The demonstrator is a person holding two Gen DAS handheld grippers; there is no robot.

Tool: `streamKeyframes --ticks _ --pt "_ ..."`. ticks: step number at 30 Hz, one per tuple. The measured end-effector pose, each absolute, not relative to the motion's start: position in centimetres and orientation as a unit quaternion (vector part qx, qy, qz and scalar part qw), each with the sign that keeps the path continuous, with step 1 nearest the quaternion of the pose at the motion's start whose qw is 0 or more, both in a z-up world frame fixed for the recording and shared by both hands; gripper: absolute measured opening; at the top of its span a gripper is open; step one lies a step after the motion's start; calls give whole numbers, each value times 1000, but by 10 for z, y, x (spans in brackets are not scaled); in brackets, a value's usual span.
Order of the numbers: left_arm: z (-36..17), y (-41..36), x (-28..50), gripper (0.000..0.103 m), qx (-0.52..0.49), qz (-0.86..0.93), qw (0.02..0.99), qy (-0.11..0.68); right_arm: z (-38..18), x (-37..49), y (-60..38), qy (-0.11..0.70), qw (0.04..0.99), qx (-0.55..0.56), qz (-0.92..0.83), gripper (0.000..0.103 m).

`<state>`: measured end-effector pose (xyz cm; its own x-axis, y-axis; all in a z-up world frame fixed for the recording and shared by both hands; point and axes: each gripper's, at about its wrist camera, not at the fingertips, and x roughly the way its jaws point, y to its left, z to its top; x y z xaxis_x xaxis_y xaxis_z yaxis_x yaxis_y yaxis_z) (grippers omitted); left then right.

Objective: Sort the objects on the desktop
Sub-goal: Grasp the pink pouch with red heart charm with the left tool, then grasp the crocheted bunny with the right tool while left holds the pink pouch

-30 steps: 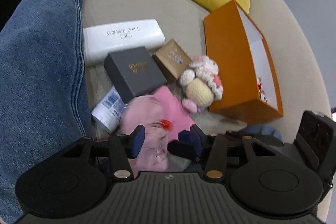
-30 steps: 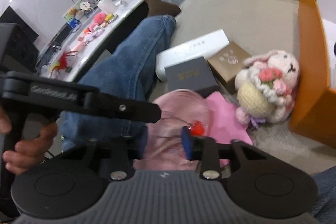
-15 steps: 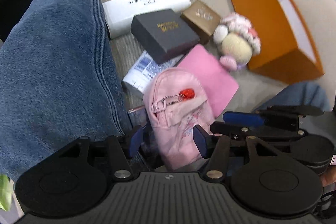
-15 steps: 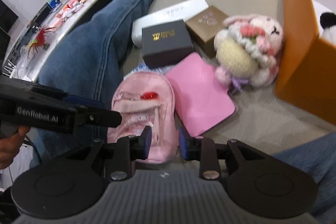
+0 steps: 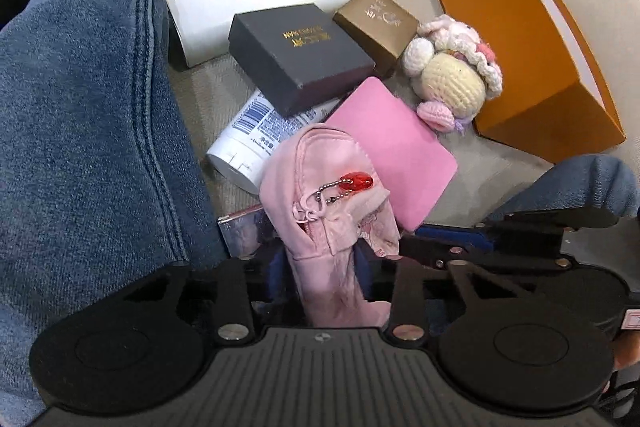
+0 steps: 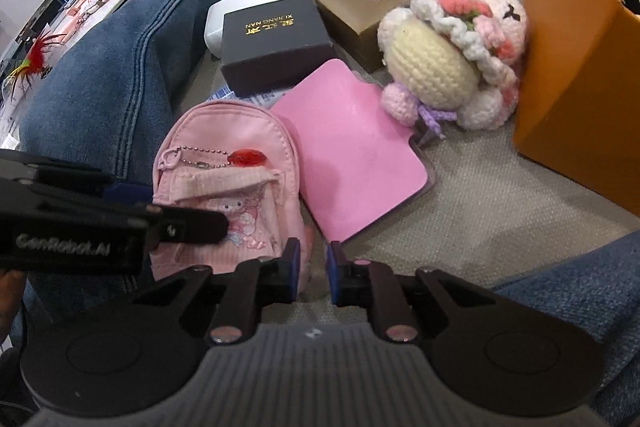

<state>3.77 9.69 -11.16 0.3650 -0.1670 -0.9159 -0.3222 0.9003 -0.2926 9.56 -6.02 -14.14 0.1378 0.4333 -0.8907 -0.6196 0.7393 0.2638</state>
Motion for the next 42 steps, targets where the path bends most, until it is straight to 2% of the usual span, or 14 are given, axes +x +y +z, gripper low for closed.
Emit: streamKeyframes --ticks 3,8,10,11,17,19,21,24,28,32,37,42 --pt "-99 99 33 32 -216 58 806 548 -126 91 -67 546 759 -71 348 18" --pt "-57 96 31 31 -177 69 841 506 -89 96 -89 498 813 -11 301 21" --pt "-42 91 38 31 -130 86 858 489 -82 100 -97 481 835 24 266 33" --pt "-37 90 42 31 -116 91 862 485 -81 102 -98 474 844 37 249 34" --pt "-24 90 73 31 -56 86 872 479 -80 122 -95 451 868 98 182 40" --pt "-23 90 83 31 -35 88 872 480 -83 129 -92 454 869 112 160 45" --pt "-25 90 91 31 -29 85 873 480 -88 134 -88 455 871 120 140 46" --pt "-29 93 102 31 -34 77 872 483 -95 141 -85 452 875 134 113 54" --pt "-31 99 110 31 -37 77 870 485 -104 146 -82 458 870 151 102 59" --pt "-35 103 114 31 -49 71 867 490 -108 149 -76 446 878 148 91 60" --pt "-39 103 117 32 -62 69 864 495 -111 148 -76 439 881 141 101 50" --pt "-31 101 113 32 -62 79 868 486 -102 140 -77 432 884 129 122 45"
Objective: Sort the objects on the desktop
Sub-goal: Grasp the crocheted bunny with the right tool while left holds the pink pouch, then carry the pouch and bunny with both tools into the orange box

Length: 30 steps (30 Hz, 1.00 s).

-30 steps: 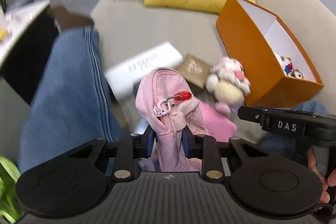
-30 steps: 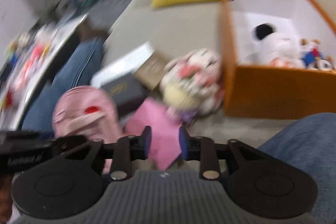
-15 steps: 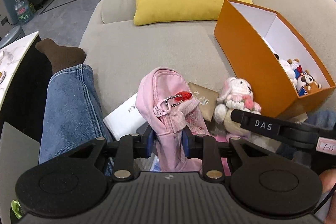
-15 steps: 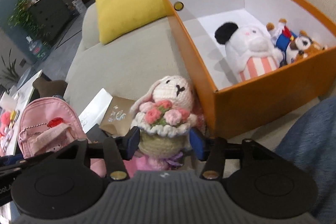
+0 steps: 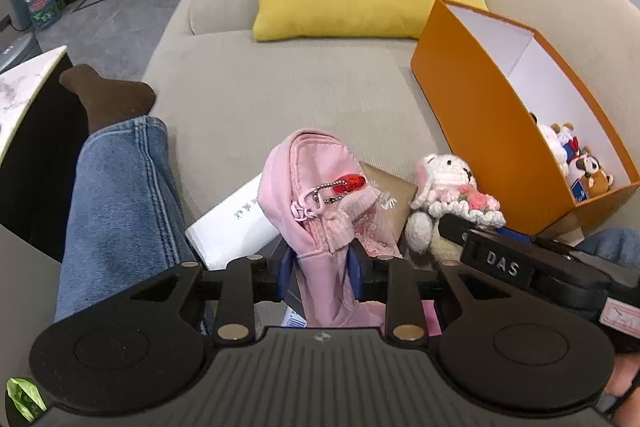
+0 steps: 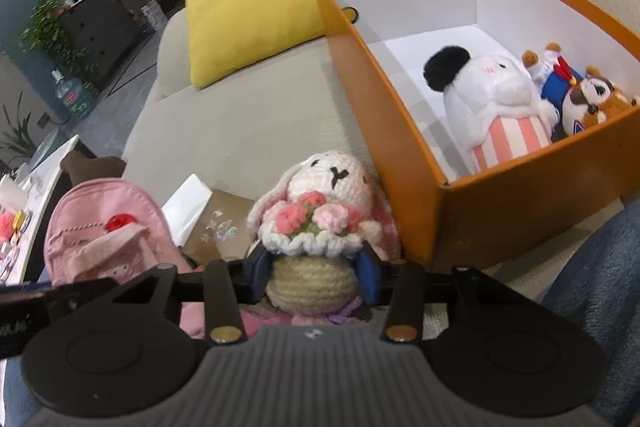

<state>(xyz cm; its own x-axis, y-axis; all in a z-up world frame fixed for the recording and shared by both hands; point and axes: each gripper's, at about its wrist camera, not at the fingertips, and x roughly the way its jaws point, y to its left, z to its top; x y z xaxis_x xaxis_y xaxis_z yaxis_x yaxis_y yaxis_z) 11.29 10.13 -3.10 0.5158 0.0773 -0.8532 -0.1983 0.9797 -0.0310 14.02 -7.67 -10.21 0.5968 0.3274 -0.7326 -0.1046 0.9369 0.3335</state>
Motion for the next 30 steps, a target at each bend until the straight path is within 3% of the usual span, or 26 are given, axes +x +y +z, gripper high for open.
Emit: streamKeyframes --ticks 17,24,30 --pt "56 63 93 32 -51 27 908 415 3 87 -151 290 911 181 229 45" --pt "84 4 147 32 -6 -53 910 411 25 115 -225 267 920 227 174 45" --pt "70 -44 219 32 40 -111 871 476 14 146 -280 267 909 291 133 45"
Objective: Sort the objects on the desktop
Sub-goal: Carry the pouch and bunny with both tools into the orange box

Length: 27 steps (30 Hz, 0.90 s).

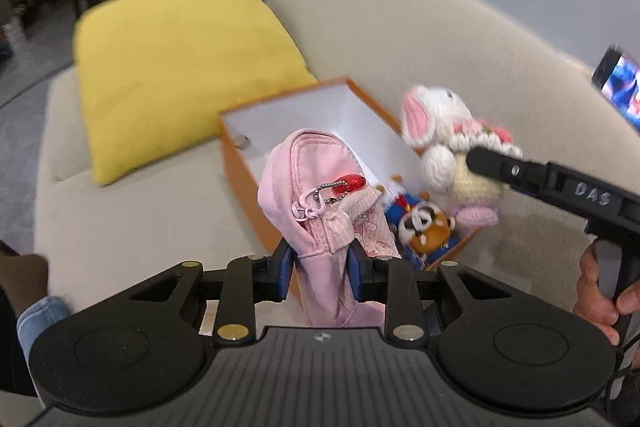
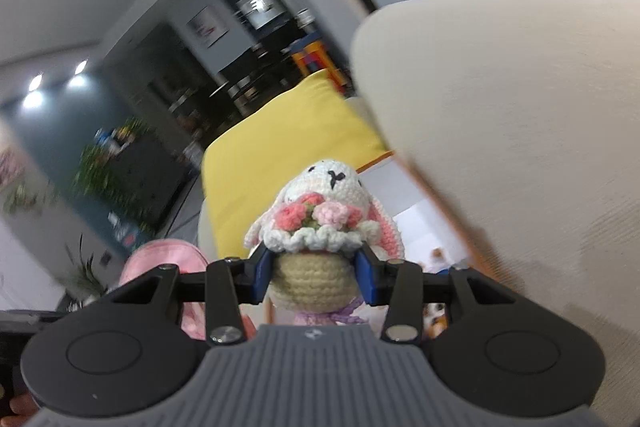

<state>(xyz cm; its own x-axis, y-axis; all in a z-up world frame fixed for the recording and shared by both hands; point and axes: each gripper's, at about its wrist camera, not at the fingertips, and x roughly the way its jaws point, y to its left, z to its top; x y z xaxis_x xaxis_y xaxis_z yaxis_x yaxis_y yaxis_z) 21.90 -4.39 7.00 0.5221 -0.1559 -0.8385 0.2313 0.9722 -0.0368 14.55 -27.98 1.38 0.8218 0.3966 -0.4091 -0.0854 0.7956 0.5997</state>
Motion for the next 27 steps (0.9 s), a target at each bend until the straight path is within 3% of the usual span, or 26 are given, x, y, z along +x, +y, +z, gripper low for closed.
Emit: streamKeyframes --ticks 13,21,27 --pt "29 -71 295 31 120 -72 785 603 -69 223 -278 389 764 458 235 45" --pt "44 -48 284 31 91 -65 789 604 -102 237 -275 436 679 528 267 45" --pt "47 -48 282 31 100 -60 795 596 -103 246 -266 471 675 504 263 45"
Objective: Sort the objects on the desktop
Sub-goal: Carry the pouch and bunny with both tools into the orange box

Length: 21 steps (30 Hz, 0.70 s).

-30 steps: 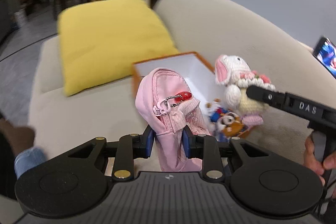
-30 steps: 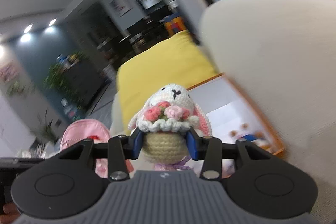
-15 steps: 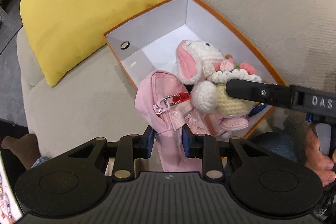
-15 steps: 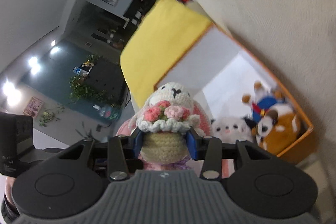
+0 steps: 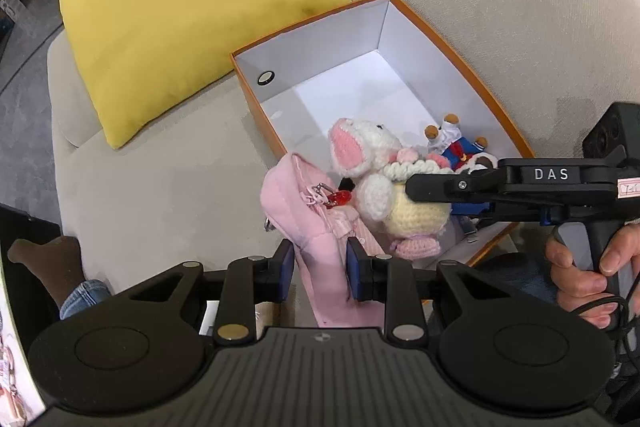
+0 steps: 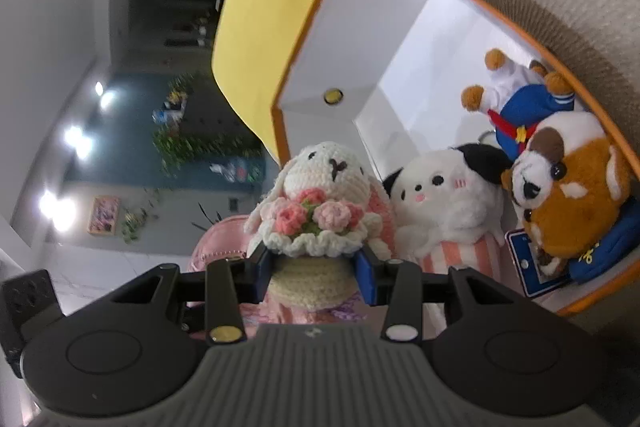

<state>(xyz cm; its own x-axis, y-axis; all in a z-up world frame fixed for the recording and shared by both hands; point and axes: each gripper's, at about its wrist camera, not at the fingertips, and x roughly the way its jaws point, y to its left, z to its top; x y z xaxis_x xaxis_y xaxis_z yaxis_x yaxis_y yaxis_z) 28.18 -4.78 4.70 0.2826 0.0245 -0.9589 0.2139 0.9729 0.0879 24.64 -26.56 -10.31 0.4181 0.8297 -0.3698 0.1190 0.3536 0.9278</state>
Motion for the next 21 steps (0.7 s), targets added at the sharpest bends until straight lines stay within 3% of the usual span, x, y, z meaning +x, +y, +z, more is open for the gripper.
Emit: streamKeyframes --ticks 4,10,21 --pt "52 -50 278 31 88 -69 804 584 -89 243 -256 480 749 398 223 44" --pt "47 -67 278 31 108 -79 817 561 -74 236 -259 475 792 329 195 44" --pt "-7 -89 288 31 127 -67 802 580 -76 228 -273 472 795 333 187 44"
